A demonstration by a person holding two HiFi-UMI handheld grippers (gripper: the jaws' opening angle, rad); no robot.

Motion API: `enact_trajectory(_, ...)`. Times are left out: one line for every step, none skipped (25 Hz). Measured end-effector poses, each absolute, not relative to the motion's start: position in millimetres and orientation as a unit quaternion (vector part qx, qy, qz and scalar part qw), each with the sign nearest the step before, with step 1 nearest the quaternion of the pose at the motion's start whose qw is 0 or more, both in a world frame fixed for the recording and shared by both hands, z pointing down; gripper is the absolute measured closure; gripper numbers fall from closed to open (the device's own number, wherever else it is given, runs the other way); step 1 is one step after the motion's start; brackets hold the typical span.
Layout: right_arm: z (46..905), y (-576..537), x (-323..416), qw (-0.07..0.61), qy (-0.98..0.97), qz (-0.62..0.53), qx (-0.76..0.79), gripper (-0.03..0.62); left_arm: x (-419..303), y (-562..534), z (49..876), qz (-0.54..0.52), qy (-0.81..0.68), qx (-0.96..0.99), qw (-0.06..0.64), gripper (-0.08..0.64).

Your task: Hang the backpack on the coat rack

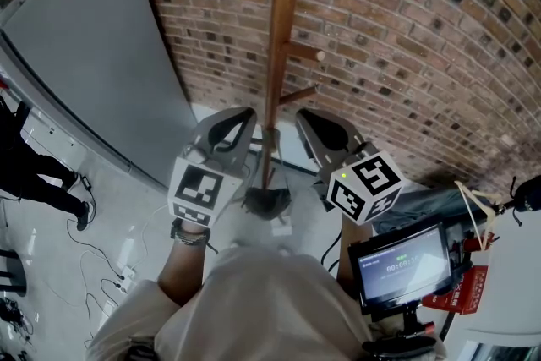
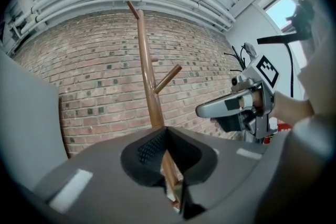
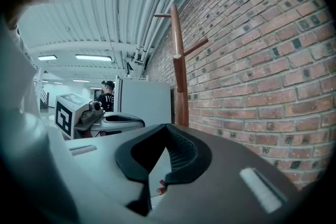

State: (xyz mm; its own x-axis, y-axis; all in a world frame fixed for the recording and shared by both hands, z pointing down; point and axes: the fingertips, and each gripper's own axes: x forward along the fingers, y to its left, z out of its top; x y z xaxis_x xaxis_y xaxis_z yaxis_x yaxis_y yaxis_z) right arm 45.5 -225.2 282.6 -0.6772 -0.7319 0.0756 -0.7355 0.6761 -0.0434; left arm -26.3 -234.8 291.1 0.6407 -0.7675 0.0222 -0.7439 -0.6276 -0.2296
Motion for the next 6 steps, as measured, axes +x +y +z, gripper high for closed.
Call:
enact_trajectory(282.7,-225.3,45.3,0.027,-0.915,0.035,0.4,0.592,-26.4,-235.1,291.2,-0.059,0.42,-0.9,0.1,0.56)
enact_trajectory(282.6,-225.3,45.2,0.027,-0.916,0.034,0.4,0.592,-26.5,-235.3,291.3,-0.059,0.421,-0.9,0.099,0.56)
enact_trajectory(282.6,-225.4,45.2,0.028,-0.916,0.034,0.399,0.592,-26.5,-235.5,291.4,-0.059,0.421,-0.9,0.099,0.56)
enact_trajectory(282.6,-225.4,45.3,0.029,-0.916,0.034,0.399,0.592,-26.4,-235.7,291.5,-0.059,0.421,-0.9,0.099,0.56)
enact_trajectory(282.6,-225.4,45.3,0.029,-0.916,0.034,0.399,0.592,-26.2,-235.8,291.5,-0.06,0.421,-0.9,0.099,0.56)
enact_trajectory(282.5,-225.5,45.4,0.03,-0.916,0.034,0.399,0.592,-26.0,-235.9,291.5,-0.06,0.421,-0.9,0.099,0.56)
